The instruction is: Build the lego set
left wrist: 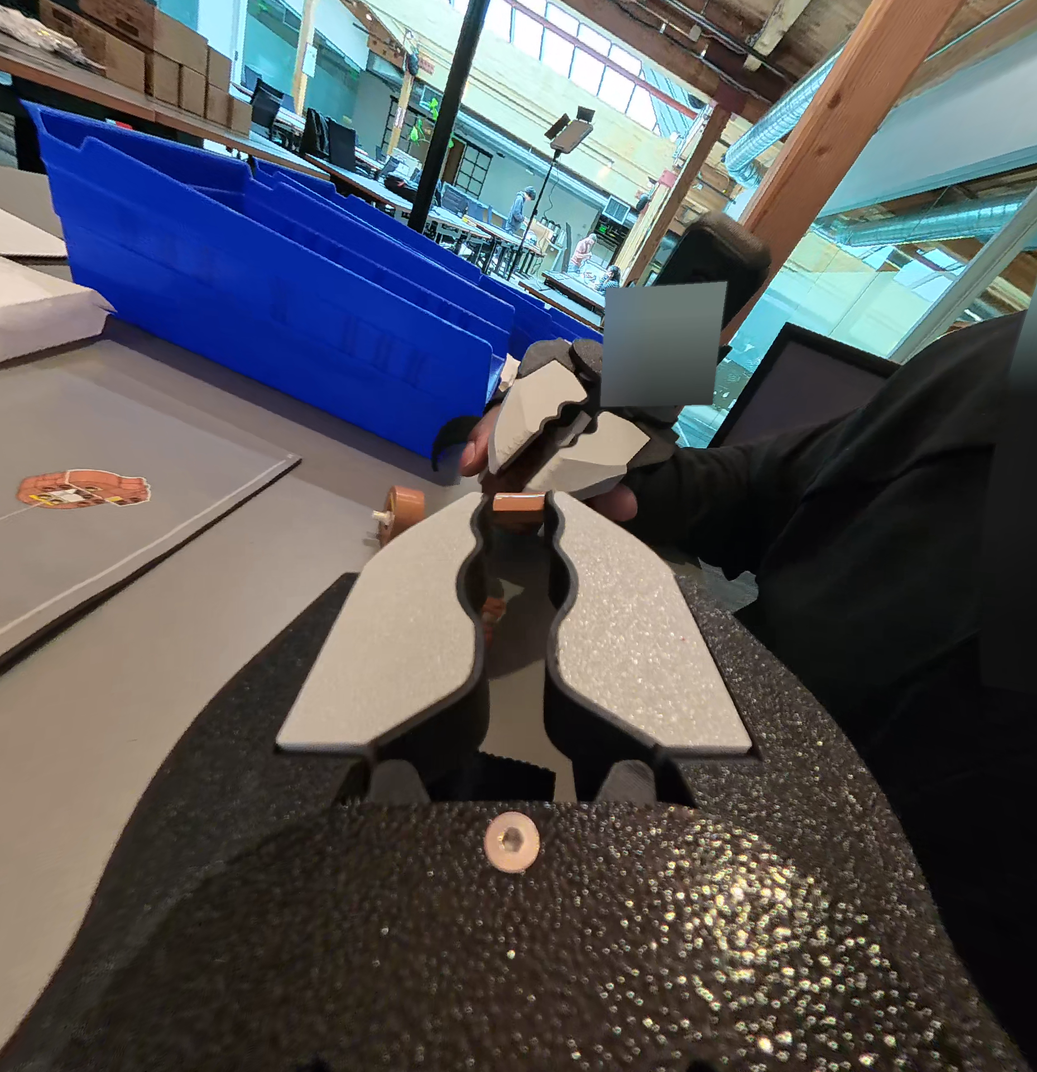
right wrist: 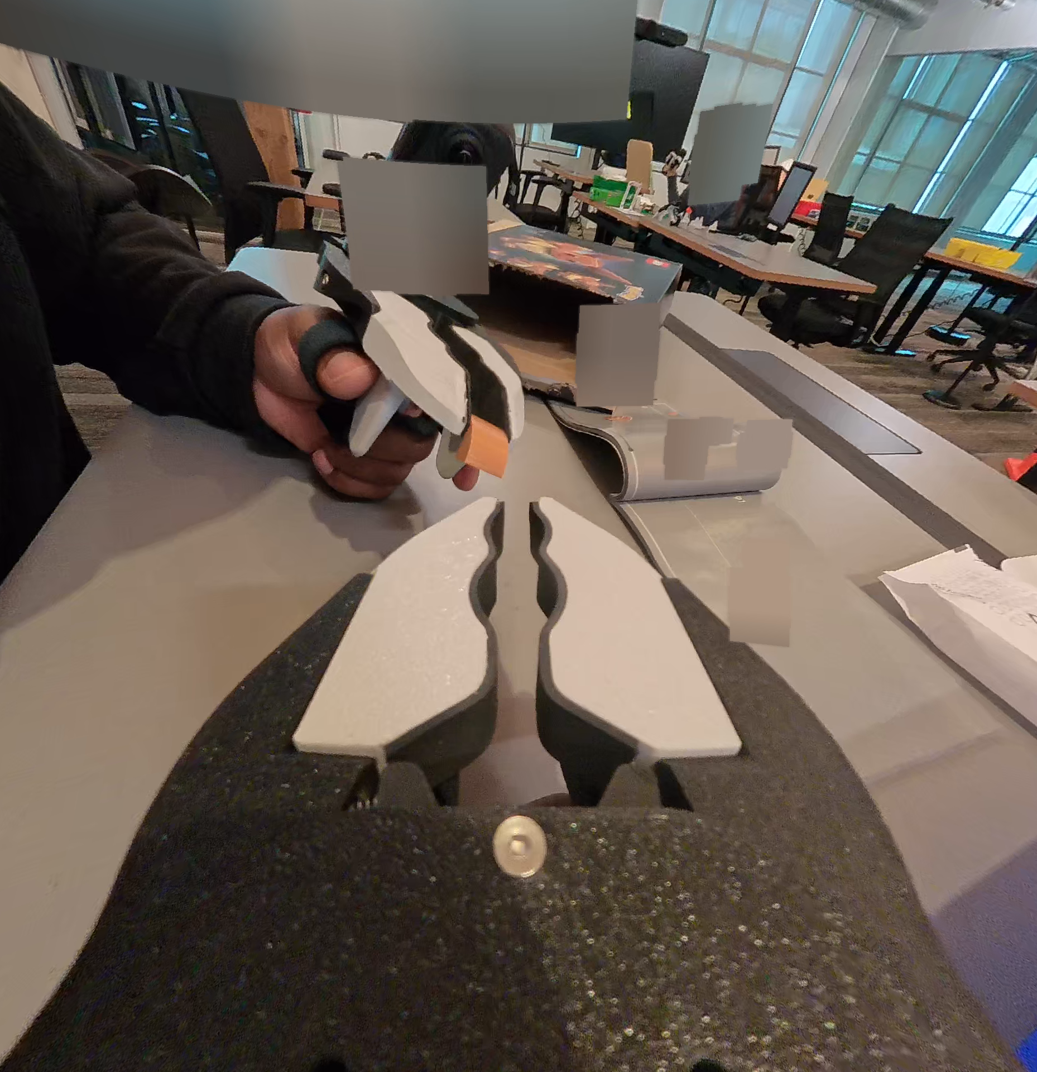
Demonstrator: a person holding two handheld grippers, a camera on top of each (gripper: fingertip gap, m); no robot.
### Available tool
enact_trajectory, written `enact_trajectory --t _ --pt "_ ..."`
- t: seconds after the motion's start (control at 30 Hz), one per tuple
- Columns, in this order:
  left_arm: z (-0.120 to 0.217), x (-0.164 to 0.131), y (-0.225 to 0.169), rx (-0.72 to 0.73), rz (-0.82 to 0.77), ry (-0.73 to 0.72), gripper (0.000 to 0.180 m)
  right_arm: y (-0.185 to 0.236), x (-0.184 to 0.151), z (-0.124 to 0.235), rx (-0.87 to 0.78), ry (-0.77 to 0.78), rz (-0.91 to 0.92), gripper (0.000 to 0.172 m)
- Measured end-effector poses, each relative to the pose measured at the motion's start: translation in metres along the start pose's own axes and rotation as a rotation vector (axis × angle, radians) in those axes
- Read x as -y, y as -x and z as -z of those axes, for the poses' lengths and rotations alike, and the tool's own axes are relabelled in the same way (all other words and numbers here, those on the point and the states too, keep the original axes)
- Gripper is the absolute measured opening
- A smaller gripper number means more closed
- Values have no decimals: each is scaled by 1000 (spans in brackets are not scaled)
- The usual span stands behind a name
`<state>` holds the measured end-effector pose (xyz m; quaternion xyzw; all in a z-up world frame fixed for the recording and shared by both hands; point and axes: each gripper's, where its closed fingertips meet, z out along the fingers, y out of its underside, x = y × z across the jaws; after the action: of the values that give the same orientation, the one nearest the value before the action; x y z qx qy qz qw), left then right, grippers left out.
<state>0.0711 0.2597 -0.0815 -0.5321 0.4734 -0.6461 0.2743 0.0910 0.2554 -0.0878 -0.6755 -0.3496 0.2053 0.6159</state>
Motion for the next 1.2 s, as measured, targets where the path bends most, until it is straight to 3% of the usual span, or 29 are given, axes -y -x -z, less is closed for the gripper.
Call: enact_trajectory --t 0.2,0.5,1.2 --pt "0 -2 1 38 -125 30 16 3 1 -2 -7 8 3 9" --pt "-3 -16 2 123 -479 153 16 18 -2 -2 66 58 9 19" --pt "-9 -42 -10 61 -626 292 16 39 -29 -4 166 215 111 21"
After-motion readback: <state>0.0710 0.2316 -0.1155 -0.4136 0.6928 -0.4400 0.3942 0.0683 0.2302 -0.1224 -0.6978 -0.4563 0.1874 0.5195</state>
